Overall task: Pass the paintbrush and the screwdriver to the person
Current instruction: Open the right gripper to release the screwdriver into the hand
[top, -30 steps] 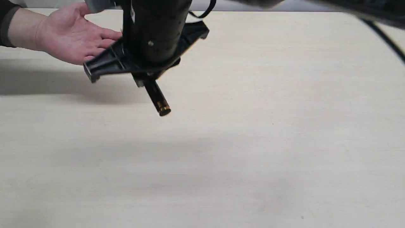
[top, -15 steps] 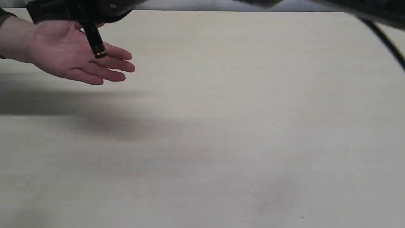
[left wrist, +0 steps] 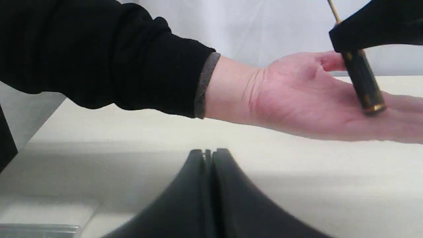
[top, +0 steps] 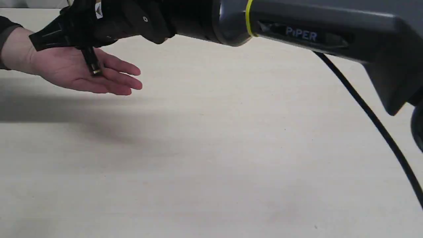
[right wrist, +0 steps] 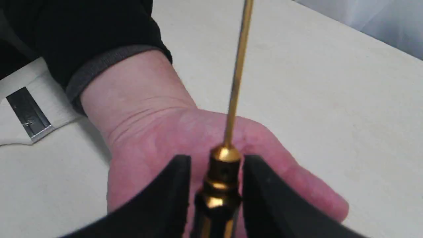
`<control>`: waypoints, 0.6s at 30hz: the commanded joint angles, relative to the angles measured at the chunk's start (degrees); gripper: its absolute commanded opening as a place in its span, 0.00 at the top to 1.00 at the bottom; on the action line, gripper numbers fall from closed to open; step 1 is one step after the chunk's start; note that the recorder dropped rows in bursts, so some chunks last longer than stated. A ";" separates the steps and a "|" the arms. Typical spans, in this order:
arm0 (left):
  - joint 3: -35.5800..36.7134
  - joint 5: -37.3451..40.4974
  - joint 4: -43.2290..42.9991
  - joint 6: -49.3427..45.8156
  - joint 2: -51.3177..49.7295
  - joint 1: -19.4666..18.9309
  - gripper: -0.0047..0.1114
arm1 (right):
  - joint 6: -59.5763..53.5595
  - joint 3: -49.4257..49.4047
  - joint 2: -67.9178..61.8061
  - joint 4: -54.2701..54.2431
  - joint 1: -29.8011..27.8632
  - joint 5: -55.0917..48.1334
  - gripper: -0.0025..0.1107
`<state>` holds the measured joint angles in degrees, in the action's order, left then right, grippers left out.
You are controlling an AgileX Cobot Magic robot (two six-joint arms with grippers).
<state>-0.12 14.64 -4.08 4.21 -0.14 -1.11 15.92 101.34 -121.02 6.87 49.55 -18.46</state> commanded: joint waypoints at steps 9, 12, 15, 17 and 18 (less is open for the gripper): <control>0.12 -0.44 0.12 0.12 0.14 0.47 0.96 | -0.13 -0.10 6.20 0.23 -0.06 -17.69 0.60; 0.12 -0.44 0.12 0.12 0.14 0.47 0.96 | -0.27 -0.10 8.72 1.60 -0.06 -24.71 0.75; 0.12 -0.44 0.12 0.12 0.14 0.47 0.96 | -0.67 -0.23 11.81 1.72 -0.06 -29.68 0.94; 0.12 -0.30 0.24 0.12 0.14 0.47 0.96 | -0.93 -1.83 14.97 1.72 0.10 -29.75 0.94; 0.12 -0.30 0.24 0.12 0.14 0.47 0.96 | -0.93 -3.15 16.90 2.12 0.64 -28.66 0.94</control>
<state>-0.12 14.64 -4.08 4.21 -0.14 -1.11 15.69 99.51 -107.33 8.30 49.70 -46.91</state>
